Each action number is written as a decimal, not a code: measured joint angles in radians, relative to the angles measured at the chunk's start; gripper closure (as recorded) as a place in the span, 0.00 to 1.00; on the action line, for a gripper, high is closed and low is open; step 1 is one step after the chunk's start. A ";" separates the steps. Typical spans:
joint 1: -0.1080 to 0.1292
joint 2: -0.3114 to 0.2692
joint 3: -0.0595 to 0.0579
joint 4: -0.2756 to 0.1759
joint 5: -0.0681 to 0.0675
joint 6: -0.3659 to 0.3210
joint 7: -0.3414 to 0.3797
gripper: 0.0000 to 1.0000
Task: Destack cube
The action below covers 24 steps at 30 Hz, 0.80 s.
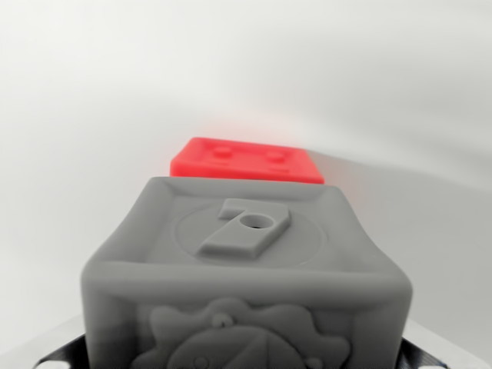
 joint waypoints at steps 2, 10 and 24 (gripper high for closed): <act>0.003 -0.012 -0.004 -0.001 -0.007 -0.010 0.004 1.00; 0.010 -0.066 -0.018 -0.006 -0.039 -0.055 0.028 1.00; 0.011 -0.162 -0.026 -0.007 -0.093 -0.139 0.070 1.00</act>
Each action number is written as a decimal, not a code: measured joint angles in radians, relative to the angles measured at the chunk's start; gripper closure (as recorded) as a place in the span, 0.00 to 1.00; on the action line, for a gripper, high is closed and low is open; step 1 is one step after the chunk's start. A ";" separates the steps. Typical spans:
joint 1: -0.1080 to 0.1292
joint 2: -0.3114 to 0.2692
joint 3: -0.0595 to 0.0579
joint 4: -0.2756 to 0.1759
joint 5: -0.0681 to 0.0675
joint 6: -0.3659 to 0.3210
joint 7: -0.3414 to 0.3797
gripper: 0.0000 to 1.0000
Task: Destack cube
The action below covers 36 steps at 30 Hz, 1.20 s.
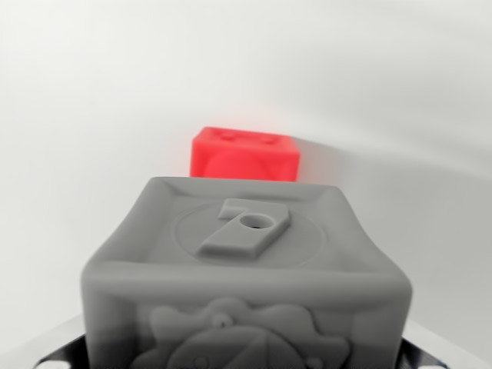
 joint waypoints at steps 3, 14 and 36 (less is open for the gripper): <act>0.003 -0.003 0.001 -0.005 -0.003 -0.001 0.013 1.00; 0.027 -0.020 0.008 -0.030 -0.013 0.001 0.067 1.00; 0.076 -0.064 0.032 -0.085 -0.035 0.011 0.194 1.00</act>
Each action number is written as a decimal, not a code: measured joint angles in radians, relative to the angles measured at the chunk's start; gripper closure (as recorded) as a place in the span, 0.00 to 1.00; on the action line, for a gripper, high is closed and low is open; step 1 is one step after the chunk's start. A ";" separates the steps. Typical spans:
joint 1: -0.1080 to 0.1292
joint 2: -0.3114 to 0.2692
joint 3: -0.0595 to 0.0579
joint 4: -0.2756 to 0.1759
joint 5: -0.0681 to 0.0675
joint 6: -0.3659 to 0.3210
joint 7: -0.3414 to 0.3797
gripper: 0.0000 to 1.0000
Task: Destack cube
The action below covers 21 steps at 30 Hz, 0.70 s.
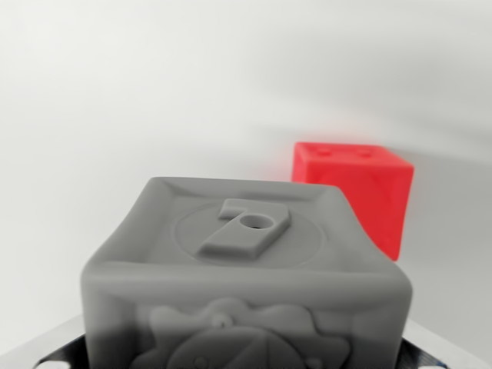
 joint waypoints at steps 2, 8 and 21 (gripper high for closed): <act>0.005 -0.003 0.003 -0.004 -0.002 0.001 0.013 1.00; 0.017 -0.014 0.013 -0.018 -0.006 0.005 0.050 1.00; 0.040 -0.035 0.037 -0.044 -0.014 0.010 0.127 1.00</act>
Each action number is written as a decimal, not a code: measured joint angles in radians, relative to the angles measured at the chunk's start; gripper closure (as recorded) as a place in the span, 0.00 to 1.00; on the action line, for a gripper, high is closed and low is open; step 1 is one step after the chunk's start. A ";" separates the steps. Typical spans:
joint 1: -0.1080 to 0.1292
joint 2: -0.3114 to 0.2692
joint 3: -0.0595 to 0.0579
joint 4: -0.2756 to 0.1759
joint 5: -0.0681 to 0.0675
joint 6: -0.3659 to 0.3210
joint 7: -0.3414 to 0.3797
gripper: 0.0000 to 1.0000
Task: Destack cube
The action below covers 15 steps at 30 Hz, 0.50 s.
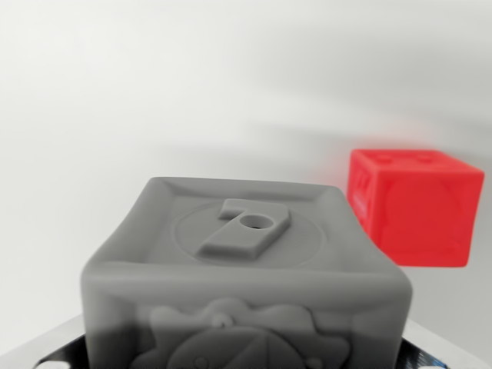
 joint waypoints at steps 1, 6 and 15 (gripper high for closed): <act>0.001 -0.001 0.001 -0.001 0.000 0.000 0.003 1.00; 0.011 -0.009 0.012 -0.010 -0.003 0.002 0.035 1.00; 0.025 -0.021 0.030 -0.024 -0.006 0.004 0.084 1.00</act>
